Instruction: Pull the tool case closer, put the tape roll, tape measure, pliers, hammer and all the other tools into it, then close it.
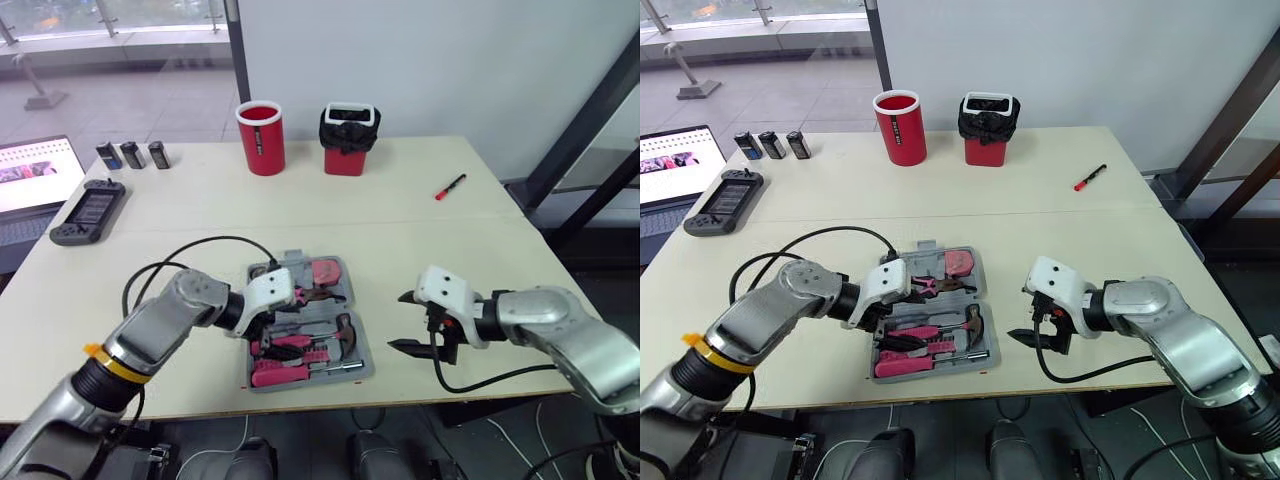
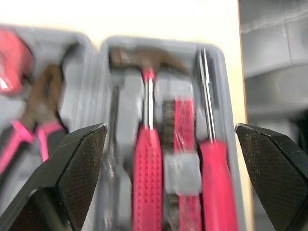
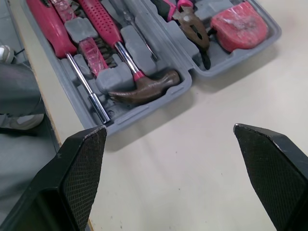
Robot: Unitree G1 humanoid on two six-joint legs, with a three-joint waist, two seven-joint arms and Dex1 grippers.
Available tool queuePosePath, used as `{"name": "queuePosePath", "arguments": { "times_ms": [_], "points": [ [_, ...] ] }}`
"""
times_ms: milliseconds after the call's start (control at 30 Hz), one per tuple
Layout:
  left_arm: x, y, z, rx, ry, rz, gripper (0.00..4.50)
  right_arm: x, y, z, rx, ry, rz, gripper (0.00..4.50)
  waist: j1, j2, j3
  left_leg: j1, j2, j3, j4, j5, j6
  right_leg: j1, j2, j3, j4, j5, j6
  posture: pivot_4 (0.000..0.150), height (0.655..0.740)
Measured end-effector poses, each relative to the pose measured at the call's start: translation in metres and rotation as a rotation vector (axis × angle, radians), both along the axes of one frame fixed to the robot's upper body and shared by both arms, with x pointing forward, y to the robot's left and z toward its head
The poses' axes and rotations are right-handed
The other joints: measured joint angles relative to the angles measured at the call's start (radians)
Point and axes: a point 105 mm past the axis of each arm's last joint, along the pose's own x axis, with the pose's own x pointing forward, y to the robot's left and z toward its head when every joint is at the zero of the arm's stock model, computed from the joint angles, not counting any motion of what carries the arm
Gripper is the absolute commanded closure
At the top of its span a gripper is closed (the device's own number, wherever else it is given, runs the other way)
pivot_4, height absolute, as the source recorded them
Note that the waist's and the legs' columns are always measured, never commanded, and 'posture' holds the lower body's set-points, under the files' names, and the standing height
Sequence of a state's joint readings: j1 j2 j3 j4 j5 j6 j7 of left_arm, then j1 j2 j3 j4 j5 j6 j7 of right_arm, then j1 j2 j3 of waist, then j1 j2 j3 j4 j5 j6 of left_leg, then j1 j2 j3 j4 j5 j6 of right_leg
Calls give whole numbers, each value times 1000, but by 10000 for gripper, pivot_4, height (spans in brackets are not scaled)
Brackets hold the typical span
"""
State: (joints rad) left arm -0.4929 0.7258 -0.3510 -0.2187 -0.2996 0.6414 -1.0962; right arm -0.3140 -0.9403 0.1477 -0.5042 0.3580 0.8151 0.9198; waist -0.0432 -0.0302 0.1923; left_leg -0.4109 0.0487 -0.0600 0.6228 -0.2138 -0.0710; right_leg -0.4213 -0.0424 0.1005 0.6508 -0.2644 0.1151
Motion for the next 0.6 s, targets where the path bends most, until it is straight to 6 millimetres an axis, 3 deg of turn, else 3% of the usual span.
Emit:
{"name": "queuePosePath", "arguments": {
  "times_ms": [100,233,500,600],
  "points": [
    [-12,4,3,-104,107,-47,24474,3,3,1,7,-5,18,0,-1,0,0,0,0,0,0,0,0,0,0,0,0,0,0,1500,7400],
    [-18,1,-7,-135,111,-85,44285,5,6,0,3,-3,32,0,1,0,0,0,0,0,0,0,0,0,0,0,0,0,0,1500,7400],
    [-19,-2,-29,-91,71,-146,44758,7,5,-1,0,-7,37,0,1,1,0,0,0,0,0,0,0,0,0,0,0,0,0,1500,7400],
    [-21,0,-48,-62,91,-158,44758,8,4,0,-2,-15,40,0,-2,1,0,0,0,0,0,0,0,0,0,0,0,0,0,1500,7400]
  ]
}}
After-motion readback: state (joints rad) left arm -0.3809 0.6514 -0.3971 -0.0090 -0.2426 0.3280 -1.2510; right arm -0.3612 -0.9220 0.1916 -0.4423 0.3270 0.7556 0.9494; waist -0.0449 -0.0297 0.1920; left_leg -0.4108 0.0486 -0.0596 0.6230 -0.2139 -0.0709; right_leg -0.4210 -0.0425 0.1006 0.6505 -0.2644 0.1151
